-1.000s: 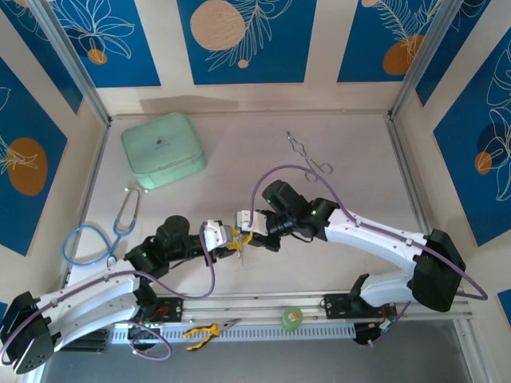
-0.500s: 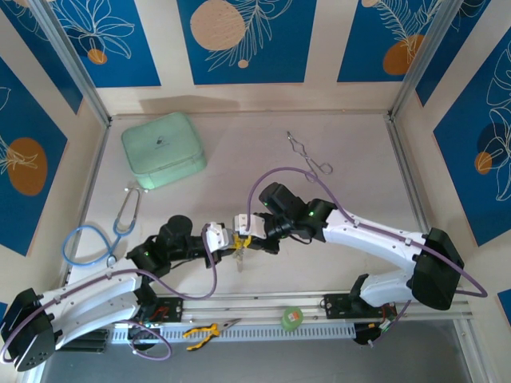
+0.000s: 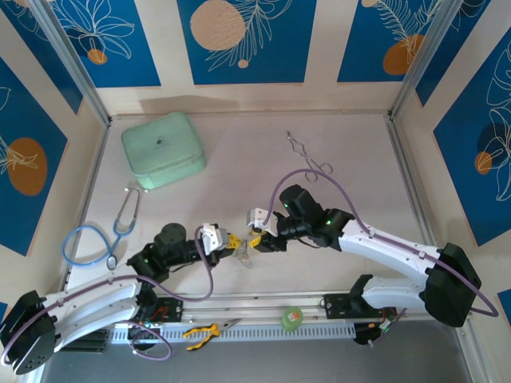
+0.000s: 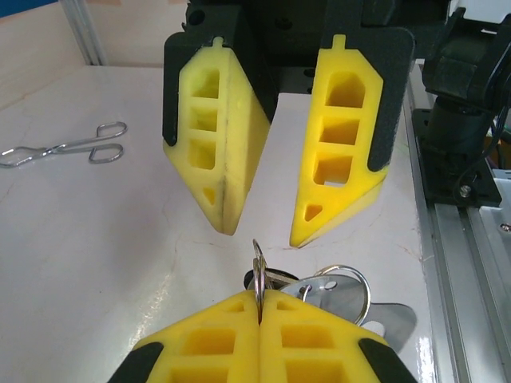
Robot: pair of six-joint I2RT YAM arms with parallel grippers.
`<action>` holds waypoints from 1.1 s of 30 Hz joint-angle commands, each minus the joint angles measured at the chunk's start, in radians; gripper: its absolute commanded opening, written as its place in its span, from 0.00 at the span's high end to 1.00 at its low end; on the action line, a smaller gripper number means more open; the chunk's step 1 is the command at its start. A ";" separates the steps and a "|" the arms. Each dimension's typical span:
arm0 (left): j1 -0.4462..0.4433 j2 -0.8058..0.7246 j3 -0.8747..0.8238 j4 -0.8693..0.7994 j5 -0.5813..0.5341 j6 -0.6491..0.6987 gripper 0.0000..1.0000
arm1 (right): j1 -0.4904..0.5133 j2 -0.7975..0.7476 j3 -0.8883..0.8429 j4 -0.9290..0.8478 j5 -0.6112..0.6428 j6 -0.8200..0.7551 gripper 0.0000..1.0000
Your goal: Put the keys on the keyring
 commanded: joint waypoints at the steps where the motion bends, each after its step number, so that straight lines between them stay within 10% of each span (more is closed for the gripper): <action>1: 0.004 -0.013 -0.007 0.106 -0.012 -0.034 1.00 | 0.000 0.016 -0.002 0.031 -0.043 0.023 0.69; 21: 0.003 0.016 -0.075 0.332 -0.069 -0.148 1.00 | -0.005 0.042 -0.004 0.037 -0.030 0.049 1.00; 26: 0.002 0.024 -0.077 0.335 -0.068 -0.148 1.00 | -0.011 0.000 -0.025 0.069 0.007 0.063 0.71; 33: 0.002 0.021 -0.074 0.308 -0.060 -0.115 1.00 | -0.041 -0.077 -0.043 0.023 0.033 0.055 0.62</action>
